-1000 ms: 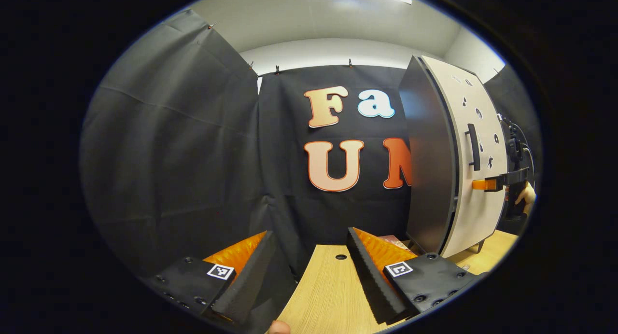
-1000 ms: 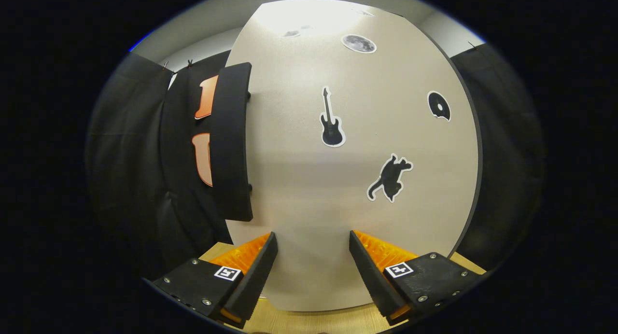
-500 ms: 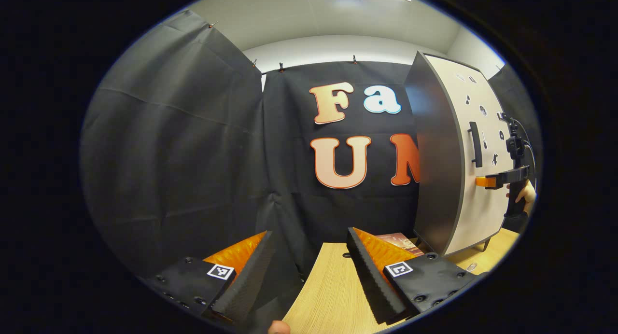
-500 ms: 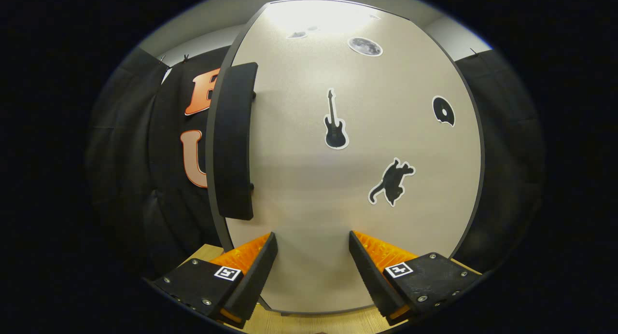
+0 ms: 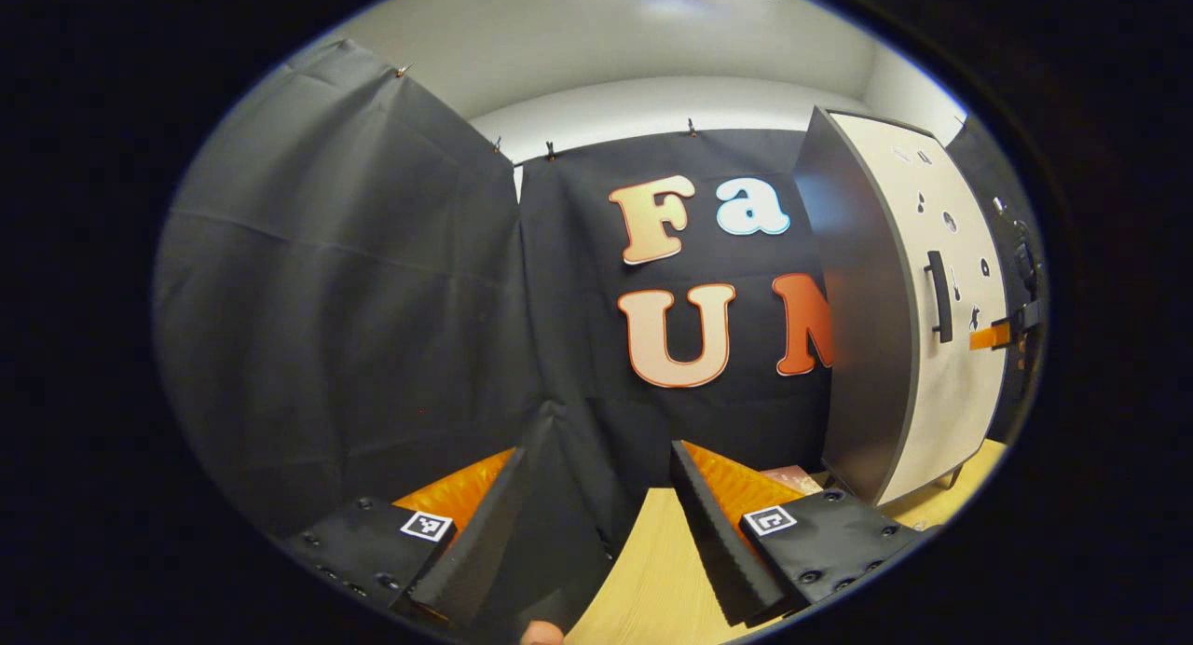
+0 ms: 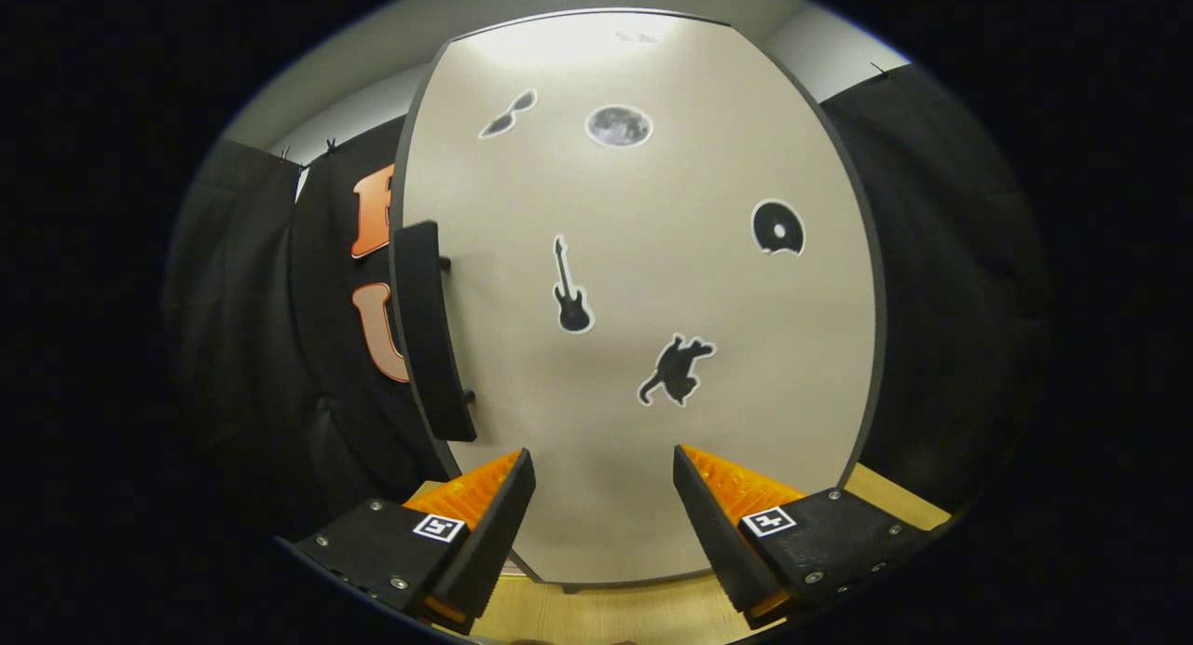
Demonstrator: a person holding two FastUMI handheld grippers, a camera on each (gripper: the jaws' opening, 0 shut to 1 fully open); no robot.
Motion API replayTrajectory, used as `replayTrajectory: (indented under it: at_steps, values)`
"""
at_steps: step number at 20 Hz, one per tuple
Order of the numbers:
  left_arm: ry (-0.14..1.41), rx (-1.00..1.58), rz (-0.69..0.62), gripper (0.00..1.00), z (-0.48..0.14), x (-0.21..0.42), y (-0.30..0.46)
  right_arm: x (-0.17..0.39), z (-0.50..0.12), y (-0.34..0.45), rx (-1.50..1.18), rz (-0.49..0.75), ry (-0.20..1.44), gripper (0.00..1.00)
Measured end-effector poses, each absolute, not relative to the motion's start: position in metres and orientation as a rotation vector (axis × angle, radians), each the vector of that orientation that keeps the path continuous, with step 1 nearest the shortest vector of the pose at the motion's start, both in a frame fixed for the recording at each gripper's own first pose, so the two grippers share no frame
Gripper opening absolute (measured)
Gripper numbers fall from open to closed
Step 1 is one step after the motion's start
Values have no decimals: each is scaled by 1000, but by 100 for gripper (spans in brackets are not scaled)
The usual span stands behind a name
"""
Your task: Open the cabinet door with the right hand, grasp the bottle in the cabinet with the left hand and place it on the coaster, then close the cabinet door with the right hand.
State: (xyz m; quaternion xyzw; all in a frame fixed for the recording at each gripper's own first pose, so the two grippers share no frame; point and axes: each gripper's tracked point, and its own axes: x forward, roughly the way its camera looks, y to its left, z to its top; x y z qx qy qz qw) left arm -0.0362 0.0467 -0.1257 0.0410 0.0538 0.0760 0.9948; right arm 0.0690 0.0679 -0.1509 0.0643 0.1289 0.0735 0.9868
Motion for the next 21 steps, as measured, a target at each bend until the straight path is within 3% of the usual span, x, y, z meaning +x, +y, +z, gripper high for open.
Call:
replayTrajectory:
  at_steps: [11, 21]
  values:
    - [45, 34, 83, 98, -75, -18, -40, -53, -20, -17, 7, 174, 71, 92]
    - [73, -21, 53, 98, -65, -31, -81, -93, -10, -53, -34, 152, 43, 92]
